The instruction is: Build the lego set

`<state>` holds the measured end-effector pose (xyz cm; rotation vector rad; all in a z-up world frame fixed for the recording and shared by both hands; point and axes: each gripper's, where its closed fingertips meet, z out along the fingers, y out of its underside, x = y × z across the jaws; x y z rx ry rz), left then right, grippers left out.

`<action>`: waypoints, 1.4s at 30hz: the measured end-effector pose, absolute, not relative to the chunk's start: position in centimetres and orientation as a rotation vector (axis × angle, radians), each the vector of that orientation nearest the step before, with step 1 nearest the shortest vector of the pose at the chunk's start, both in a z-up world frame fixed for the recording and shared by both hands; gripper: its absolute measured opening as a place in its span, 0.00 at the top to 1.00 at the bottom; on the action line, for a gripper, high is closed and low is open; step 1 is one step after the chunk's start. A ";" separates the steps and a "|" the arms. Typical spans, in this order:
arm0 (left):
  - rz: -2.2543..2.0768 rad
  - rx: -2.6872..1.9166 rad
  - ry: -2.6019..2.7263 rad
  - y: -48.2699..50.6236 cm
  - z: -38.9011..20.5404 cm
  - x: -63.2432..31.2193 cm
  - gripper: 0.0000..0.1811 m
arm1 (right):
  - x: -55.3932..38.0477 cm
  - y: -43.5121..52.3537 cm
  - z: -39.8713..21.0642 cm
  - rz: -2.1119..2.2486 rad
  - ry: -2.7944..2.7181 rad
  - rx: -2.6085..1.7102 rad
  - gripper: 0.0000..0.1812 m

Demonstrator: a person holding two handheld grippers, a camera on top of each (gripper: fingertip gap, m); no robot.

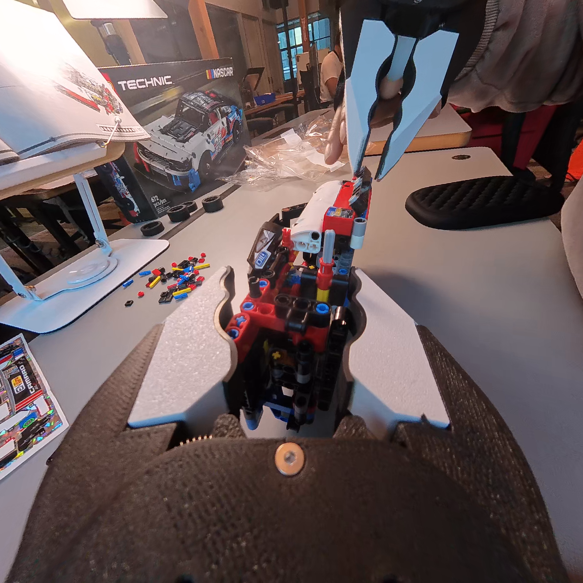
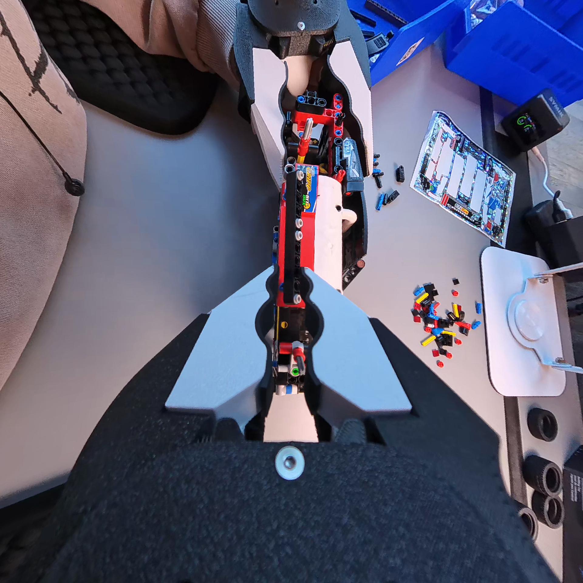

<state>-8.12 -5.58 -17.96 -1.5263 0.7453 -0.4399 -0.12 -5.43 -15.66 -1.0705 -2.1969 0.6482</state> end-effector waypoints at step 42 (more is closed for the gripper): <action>-0.438 -1.524 0.749 -5.6 -18.0 -8.1 0.61 | 0.8 -4.6 -16.0 0.968 -2.241 -1.438 0.98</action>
